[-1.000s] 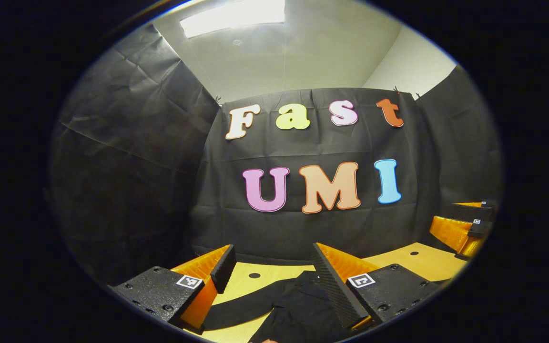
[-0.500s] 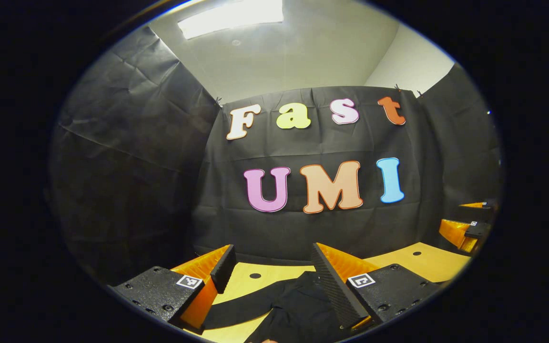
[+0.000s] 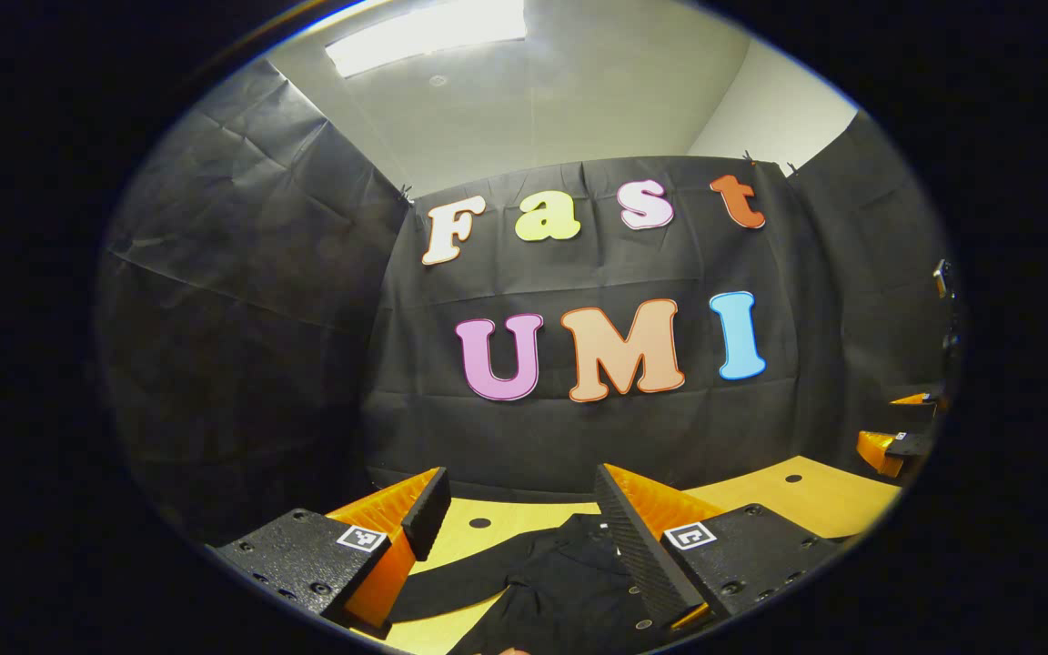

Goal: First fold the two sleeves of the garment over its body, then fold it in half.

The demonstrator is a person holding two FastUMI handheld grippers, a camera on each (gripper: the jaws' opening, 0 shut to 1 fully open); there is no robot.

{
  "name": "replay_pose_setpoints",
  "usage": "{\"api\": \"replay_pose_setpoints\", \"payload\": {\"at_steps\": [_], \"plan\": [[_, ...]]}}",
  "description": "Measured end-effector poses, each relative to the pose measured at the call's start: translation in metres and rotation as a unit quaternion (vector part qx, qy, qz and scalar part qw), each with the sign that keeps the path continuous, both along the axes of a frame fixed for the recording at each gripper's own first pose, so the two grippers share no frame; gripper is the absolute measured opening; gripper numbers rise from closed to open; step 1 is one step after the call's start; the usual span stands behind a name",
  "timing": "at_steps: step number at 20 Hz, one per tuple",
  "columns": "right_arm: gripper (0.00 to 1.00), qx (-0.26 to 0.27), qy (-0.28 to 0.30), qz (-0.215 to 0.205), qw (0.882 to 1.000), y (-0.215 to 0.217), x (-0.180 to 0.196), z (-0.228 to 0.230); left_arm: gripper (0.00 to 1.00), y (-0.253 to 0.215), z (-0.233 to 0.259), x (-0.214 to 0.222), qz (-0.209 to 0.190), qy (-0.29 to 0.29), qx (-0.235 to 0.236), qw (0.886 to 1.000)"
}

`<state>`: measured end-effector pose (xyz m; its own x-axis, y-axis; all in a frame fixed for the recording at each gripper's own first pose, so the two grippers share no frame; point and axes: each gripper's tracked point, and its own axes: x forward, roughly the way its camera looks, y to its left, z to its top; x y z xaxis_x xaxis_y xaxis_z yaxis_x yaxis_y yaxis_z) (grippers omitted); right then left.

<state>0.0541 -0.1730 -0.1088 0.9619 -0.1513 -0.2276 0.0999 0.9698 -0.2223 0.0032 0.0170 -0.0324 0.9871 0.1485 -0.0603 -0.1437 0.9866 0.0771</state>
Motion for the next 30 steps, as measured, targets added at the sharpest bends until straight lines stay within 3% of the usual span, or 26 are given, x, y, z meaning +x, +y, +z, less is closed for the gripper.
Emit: {"api": "replay_pose_setpoints", "payload": {"at_steps": [7,14,18,21,26,30], "plan": [[0.98,-0.011,0.092,-0.017,0.996,-0.058,-0.014,-0.066,0.94,-0.018,-0.004,0.007,0.0,0.005,0.006,1.0],[0.98,-0.012,0.209,0.007,0.978,-0.079,-0.037,-0.142,0.95,-0.033,-0.016,0.01,0.007,0.018,0.006,1.0],[0.98,-0.02,0.285,0.023,0.958,-0.094,-0.059,-0.183,0.96,-0.045,-0.023,0.013,0.013,0.026,0.003,1.0],[0.98,-0.023,0.348,0.026,0.937,-0.109,-0.081,-0.208,0.96,-0.058,-0.027,0.017,0.013,0.029,0.007,0.999],[1.0,-0.01,0.425,0.03,0.904,-0.115,-0.084,-0.243,0.96,-0.078,-0.037,0.019,0.009,0.038,0.006,0.999],[0.99,0.014,0.462,0.03,0.886,-0.122,-0.068,-0.245,0.96,-0.088,-0.041,0.018,0.01,0.043,0.005,0.999]]}}
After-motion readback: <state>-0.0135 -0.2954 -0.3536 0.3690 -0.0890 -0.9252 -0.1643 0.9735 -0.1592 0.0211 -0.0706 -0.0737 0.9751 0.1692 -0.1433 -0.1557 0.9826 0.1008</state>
